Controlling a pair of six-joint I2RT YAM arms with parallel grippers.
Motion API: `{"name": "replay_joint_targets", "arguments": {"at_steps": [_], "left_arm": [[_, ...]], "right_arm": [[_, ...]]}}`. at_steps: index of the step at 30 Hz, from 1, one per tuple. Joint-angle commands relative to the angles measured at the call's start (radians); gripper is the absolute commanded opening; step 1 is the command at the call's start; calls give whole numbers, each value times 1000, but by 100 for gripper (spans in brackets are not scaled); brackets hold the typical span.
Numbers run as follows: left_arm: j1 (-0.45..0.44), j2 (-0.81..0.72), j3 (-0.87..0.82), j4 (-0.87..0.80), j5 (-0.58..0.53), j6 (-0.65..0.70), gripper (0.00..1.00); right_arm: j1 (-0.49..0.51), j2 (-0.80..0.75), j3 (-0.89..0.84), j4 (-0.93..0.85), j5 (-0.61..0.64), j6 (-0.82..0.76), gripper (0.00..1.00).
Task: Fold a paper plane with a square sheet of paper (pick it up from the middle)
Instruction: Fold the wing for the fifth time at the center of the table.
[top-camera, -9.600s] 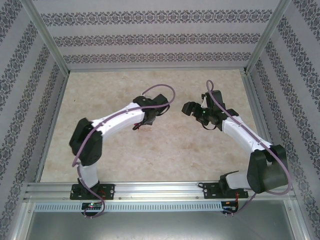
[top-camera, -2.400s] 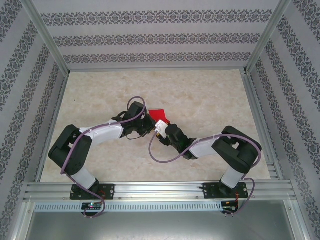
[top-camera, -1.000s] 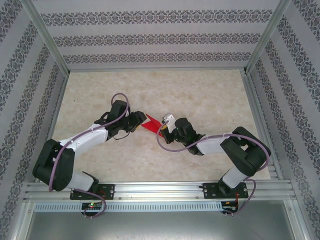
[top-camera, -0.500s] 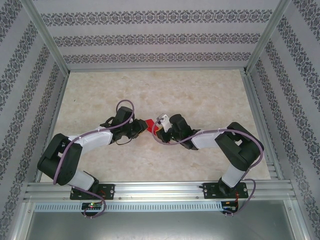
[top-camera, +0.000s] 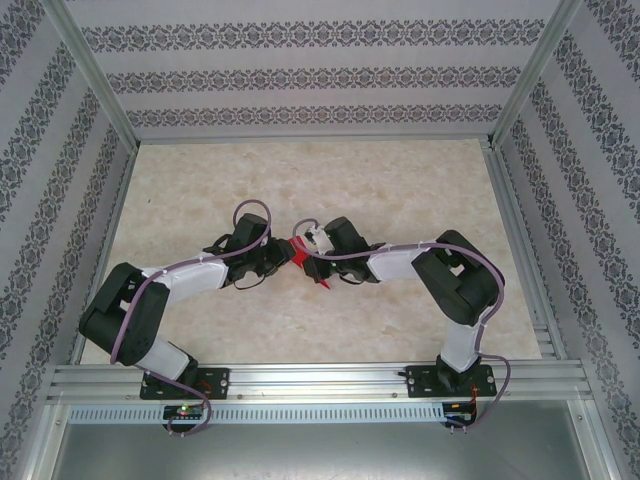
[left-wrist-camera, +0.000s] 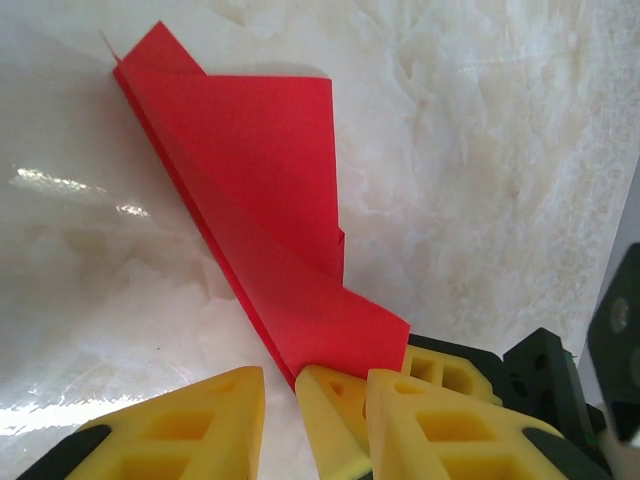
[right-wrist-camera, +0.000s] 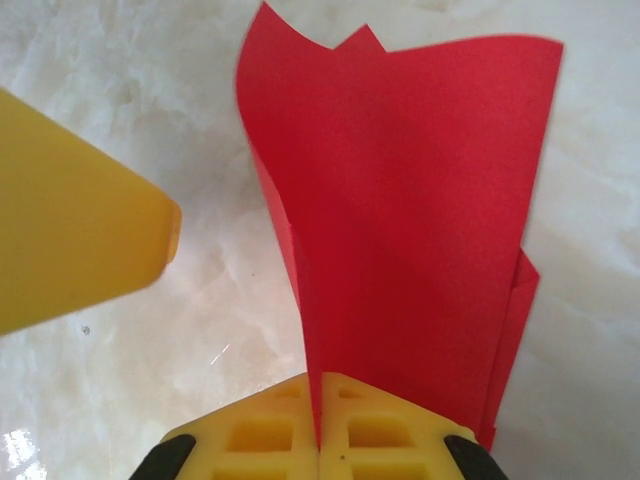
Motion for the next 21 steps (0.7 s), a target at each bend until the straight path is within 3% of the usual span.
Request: {"name": "replay_joint_targets", "arguments": {"at_steps": [1, 10, 21], "left_arm": [[-8, -4, -7, 23, -35, 35, 34], [-7, 20, -11, 71, -10, 40, 34], [-6, 75, 6, 134, 34, 48, 28]], "right_arm": [[-26, 17, 14, 22, -74, 90, 3], [-85, 41, -4, 149, -226, 228, 3], [-90, 96, 25, 126, -277, 258, 5]]}}
